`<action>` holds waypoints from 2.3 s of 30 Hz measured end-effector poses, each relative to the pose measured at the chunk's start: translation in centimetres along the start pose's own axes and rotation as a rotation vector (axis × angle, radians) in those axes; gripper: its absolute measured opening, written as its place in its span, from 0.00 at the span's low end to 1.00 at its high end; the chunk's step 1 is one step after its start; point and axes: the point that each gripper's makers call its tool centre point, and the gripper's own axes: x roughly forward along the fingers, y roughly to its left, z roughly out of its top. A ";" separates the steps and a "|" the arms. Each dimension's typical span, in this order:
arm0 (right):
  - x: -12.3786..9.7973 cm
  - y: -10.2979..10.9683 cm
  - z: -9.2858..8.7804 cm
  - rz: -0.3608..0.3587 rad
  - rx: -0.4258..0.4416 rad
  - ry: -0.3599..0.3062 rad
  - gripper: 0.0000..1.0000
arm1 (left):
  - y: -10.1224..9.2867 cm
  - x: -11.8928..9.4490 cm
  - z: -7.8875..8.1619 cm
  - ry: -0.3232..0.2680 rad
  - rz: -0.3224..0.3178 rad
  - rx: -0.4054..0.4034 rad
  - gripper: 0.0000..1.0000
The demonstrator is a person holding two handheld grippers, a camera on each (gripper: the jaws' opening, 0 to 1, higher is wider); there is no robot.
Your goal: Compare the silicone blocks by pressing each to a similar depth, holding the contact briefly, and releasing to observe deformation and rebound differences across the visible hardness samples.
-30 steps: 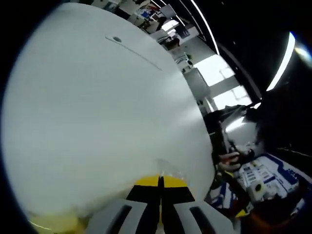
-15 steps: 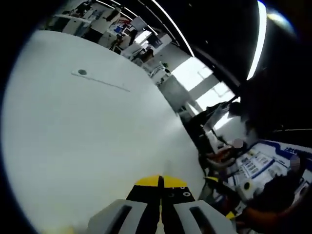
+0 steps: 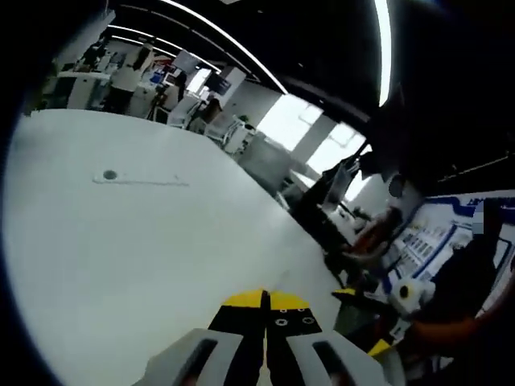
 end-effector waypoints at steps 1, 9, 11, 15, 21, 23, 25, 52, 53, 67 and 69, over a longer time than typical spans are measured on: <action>0.0 0.0 0.1 -0.001 -0.002 -0.002 0.96 | -0.2 -0.2 0.5 -0.005 0.005 0.035 0.00; 0.0 0.0 1.4 0.001 -0.006 -0.032 0.96 | -2.2 -1.7 3.2 -0.043 -0.027 0.111 0.00; -0.1 0.1 1.7 0.002 -0.008 -0.041 0.96 | -2.6 -2.1 3.8 -0.050 -0.031 0.120 0.00; 0.0 0.1 2.2 0.006 -0.014 -0.052 0.96 | -3.6 -3.0 5.1 -0.058 -0.048 0.137 0.00; 0.0 0.3 2.8 0.011 -0.019 -0.066 0.96 | -5.2 -4.1 6.7 -0.071 -0.052 0.184 0.00; 0.1 0.3 2.9 0.012 -0.041 -0.063 0.96 | -5.6 -4.4 7.1 -0.074 -0.058 0.189 0.00; 0.1 0.4 3.2 0.013 -0.052 -0.067 0.96 | -6.3 -4.8 7.6 -0.081 -0.064 0.200 0.00; 0.3 0.6 10.5 0.074 -0.136 -0.170 0.96 | -10.6 -7.5 9.7 -0.113 -0.121 0.258 0.00; 0.4 0.7 11.0 0.084 -0.142 -0.175 0.96 | -10.6 -7.5 9.7 -0.112 -0.122 0.258 0.00; 0.6 4.6 15.9 0.318 -0.112 -0.261 0.96 | -12.0 -9.0 9.9 -0.112 -0.133 0.262 0.00; 0.9 5.1 16.1 0.335 -0.125 -0.256 0.96 | -12.2 -9.2 9.9 -0.115 -0.137 0.261 0.00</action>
